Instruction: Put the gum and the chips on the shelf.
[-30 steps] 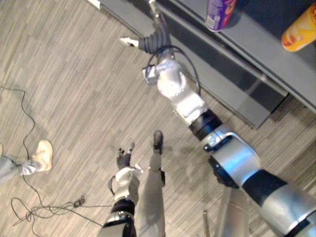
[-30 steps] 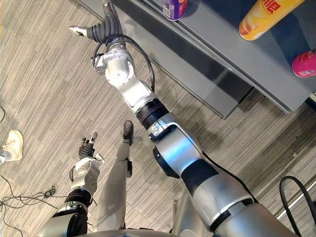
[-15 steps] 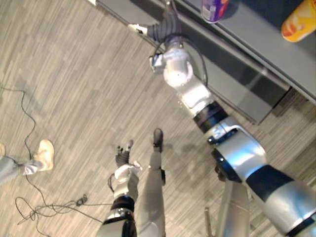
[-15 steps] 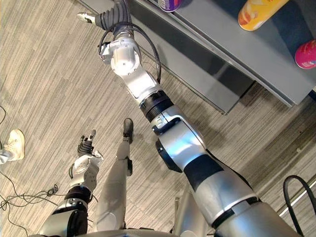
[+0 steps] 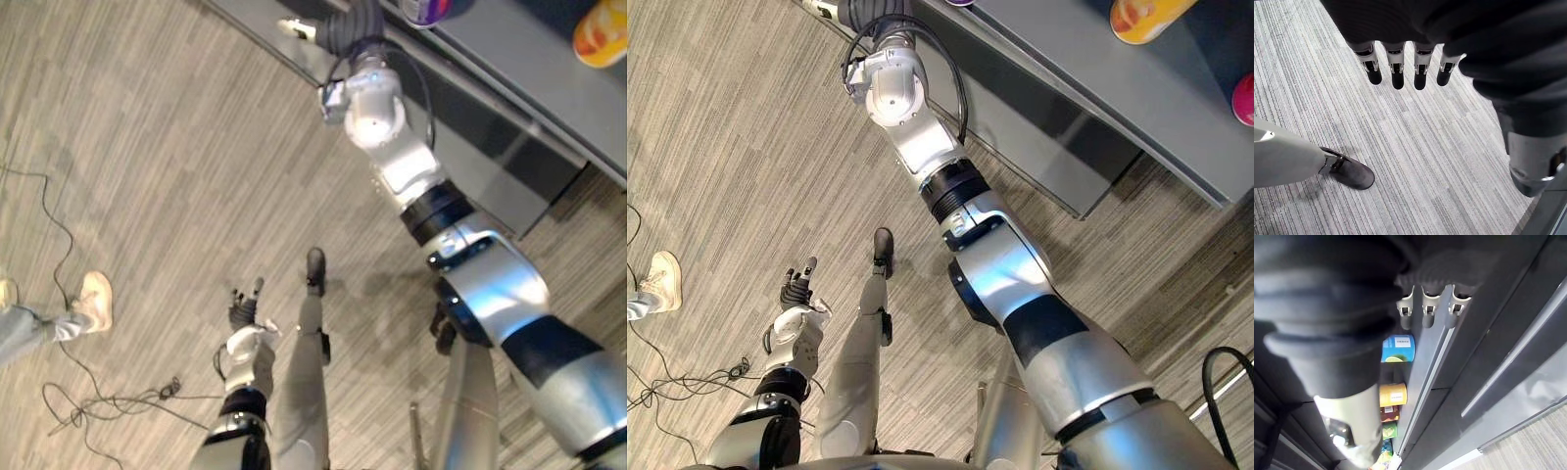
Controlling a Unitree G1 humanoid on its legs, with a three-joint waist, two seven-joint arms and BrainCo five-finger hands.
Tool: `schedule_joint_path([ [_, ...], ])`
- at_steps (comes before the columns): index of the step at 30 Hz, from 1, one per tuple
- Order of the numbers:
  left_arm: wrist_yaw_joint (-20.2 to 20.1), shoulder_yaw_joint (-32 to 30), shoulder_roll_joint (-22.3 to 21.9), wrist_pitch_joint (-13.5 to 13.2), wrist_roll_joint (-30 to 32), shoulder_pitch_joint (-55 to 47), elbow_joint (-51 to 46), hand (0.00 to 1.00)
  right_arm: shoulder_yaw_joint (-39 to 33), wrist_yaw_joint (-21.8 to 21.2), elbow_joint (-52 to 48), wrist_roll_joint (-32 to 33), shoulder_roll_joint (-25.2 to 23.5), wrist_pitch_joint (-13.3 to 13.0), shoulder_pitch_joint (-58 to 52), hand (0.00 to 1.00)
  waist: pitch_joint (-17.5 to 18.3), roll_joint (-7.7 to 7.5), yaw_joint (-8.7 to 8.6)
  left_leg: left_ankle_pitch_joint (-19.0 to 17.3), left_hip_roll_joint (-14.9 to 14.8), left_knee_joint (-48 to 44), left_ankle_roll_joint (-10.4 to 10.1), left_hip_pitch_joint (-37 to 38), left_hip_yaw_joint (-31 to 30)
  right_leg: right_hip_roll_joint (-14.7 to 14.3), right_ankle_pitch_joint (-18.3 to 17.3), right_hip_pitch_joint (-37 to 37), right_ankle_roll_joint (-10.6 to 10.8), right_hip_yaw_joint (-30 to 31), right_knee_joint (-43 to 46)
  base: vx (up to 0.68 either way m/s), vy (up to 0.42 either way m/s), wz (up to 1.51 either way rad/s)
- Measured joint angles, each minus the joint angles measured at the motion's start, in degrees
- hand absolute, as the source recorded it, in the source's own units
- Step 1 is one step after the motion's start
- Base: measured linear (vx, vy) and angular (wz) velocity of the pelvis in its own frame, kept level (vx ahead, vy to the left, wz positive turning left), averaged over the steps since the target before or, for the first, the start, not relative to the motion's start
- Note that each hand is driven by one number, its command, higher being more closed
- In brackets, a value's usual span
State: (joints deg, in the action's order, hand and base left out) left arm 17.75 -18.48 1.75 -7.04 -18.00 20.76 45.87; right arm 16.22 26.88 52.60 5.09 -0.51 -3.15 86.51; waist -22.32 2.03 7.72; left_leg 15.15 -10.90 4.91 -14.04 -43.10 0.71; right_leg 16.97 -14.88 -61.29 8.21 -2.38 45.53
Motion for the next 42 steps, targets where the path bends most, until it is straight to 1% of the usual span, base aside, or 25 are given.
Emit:
schedule_joint_path([
  [1,0.0,0.0,0.0,0.0,0.0,0.0,0.0,0.00,0.0,0.0,0.0,0.0,0.0,0.0,0.0,0.00,0.0,-0.03,-0.09,0.1,0.0,0.1,0.0,0.0,0.1,0.0,0.0,-0.1,0.0,0.0,0.1,0.00,-0.074,-0.04],
  [2,0.0,-0.1,0.0,0.0,-0.1,0.1,0.0,0.00,0.0,-0.1,0.0,0.0,0.1,0.0,0.2,0.00,-0.6,-0.04,-0.65,0.1,0.0,0.1,0.0,0.0,0.1,0.0,0.0,-0.3,0.0,0.1,0.2,0.01,-0.063,-0.01],
  [3,0.0,-0.1,0.0,0.0,-0.2,0.1,0.0,0.00,0.0,-0.1,0.0,0.0,0.1,0.0,0.2,0.00,-0.6,-0.04,-0.85,0.1,0.0,0.1,0.0,-0.2,0.1,0.0,0.0,-0.4,0.0,0.1,0.2,0.00,-0.063,0.00],
  [5,0.0,-0.1,0.0,0.0,-1.7,0.2,0.1,0.00,0.0,-0.2,0.0,0.0,0.2,0.1,0.2,0.00,-0.6,-0.03,-1.25,0.2,-0.1,0.1,0.0,-0.4,0.1,-0.1,0.0,-0.7,0.0,0.1,0.1,0.00,-0.051,0.00],
  [9,0.0,-0.1,0.1,0.0,-2.1,0.9,0.1,0.00,-0.1,-0.7,0.1,0.0,1.6,0.2,0.4,0.00,-0.6,-0.03,-1.22,0.2,-0.4,0.1,0.0,-0.5,0.4,-0.6,0.0,-1.1,0.0,0.5,0.2,0.00,-0.067,-0.04],
  [18,0.0,-1.1,0.1,0.0,-2.1,2.2,0.1,0.00,-0.1,-1.9,0.1,0.1,3.1,0.3,1.5,0.00,-1.2,-0.15,-1.45,0.2,-0.9,0.1,-0.1,-0.7,1.6,-1.6,0.0,-2.3,0.0,1.5,0.3,-0.02,-0.069,-0.07],
  [20,0.0,-1.2,0.2,0.0,-2.1,2.2,0.1,0.00,-0.1,-1.9,0.1,0.5,3.1,0.3,1.8,0.00,-1.5,-0.21,-1.67,0.3,-1.1,0.1,-0.2,-0.8,1.7,-1.8,0.0,-2.3,0.0,1.5,-0.1,-0.01,-0.057,-0.05],
  [23,0.0,-1.2,0.6,0.0,-2.1,2.2,0.1,0.00,0.0,-2.1,0.1,0.6,3.0,0.3,3.4,0.00,-2.3,-0.32,-2.59,0.3,-1.4,0.2,-0.3,-0.8,1.8,-2.1,0.1,-2.3,0.0,1.4,-0.3,0.00,-0.063,-0.04],
  [29,0.0,-1.7,0.7,0.0,-2.1,2.2,0.1,0.00,0.7,-2.2,0.1,0.7,3.3,0.1,3.7,0.00,-2.3,-0.32,-2.63,0.3,-2.4,0.1,-0.6,-0.8,1.9,-3.0,0.1,-2.3,-0.1,1.2,-0.3,0.01,-0.072,-0.06],
  [42,0.0,-2.2,0.7,0.0,-2.1,2.2,0.1,0.00,2.2,-2.1,0.2,4.7,4.5,-0.1,4.8,0.00,-2.3,-0.32,-3.08,0.3,-2.9,0.0,-0.9,0.0,2.1,-3.5,0.3,-1.8,-0.3,1.1,-0.5,0.01,-0.071,-0.03],
])
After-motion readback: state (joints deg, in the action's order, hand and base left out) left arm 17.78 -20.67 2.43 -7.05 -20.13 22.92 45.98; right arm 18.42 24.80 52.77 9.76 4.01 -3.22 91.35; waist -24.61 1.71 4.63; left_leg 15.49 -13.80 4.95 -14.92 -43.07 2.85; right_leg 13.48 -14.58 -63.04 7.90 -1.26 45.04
